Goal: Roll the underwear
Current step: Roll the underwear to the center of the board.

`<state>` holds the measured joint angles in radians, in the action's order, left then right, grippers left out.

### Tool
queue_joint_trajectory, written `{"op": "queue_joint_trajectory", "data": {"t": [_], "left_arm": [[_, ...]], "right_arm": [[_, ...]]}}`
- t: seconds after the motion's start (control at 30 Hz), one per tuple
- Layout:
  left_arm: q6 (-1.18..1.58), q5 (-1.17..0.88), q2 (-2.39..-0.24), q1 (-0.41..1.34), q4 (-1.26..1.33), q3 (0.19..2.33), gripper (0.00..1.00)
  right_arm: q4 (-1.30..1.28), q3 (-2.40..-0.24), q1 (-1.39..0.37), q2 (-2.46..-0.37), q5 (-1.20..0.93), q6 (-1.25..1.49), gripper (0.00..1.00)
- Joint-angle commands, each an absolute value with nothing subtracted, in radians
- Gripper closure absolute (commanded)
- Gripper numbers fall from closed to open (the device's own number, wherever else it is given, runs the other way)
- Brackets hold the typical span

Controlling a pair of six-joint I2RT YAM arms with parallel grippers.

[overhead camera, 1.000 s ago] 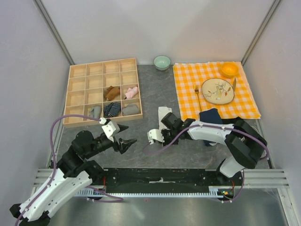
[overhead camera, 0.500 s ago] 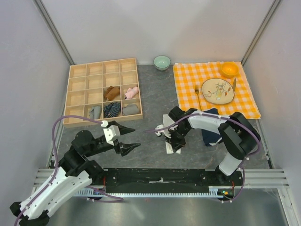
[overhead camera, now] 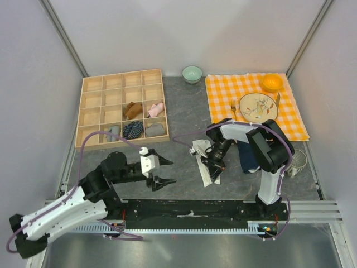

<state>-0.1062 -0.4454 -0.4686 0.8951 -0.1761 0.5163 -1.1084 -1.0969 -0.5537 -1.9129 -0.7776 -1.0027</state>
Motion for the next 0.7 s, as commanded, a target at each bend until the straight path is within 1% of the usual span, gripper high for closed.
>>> {"op": "queue_joint_trajectory", "data": {"t": [0.0,0.07,0.1,0.17,0.27,0.37,0.5,0.53,0.67], "left_arm": [[-0.236,-0.278,-0.595,1.066,-0.127,0.607,0.28],[-0.271,-0.212,-0.687,1.168,-0.103,0.623,0.28],[-0.305,-0.157,-0.721,1.196,-0.092,0.624,0.27],[-0.333,-0.115,-0.800,1.261,-0.072,0.624,0.26],[-0.365,-0.071,-0.885,1.311,-0.005,0.603,0.25],[-0.387,-0.043,-0.954,1.351,0.115,0.562,0.25],[-0.419,-0.005,-1.131,1.381,0.313,0.508,0.24],[-0.420,-0.005,-1.161,1.379,0.398,0.500,0.24],[-0.434,0.009,-1.330,1.382,0.529,0.502,0.24]], "right_arm": [[-1.178,-1.141,-0.549,-1.924,-0.857,-1.060,0.95],[-1.183,-1.149,-0.548,-1.936,-0.859,-1.057,0.95],[-1.183,-1.150,-0.543,-1.939,-0.859,-1.057,0.95],[-1.192,-1.157,-0.540,-1.953,-0.865,-1.061,0.95],[-1.204,-1.164,-0.535,-1.968,-0.870,-1.068,0.95],[-1.209,-1.170,-0.531,-1.979,-0.871,-1.071,0.95],[-1.212,-1.172,-0.528,-1.985,-0.870,-1.072,0.95],[-1.210,-1.173,-0.526,-1.985,-0.870,-1.071,0.95],[-1.212,-1.173,-0.526,-1.990,-0.871,-1.071,0.95]]}}
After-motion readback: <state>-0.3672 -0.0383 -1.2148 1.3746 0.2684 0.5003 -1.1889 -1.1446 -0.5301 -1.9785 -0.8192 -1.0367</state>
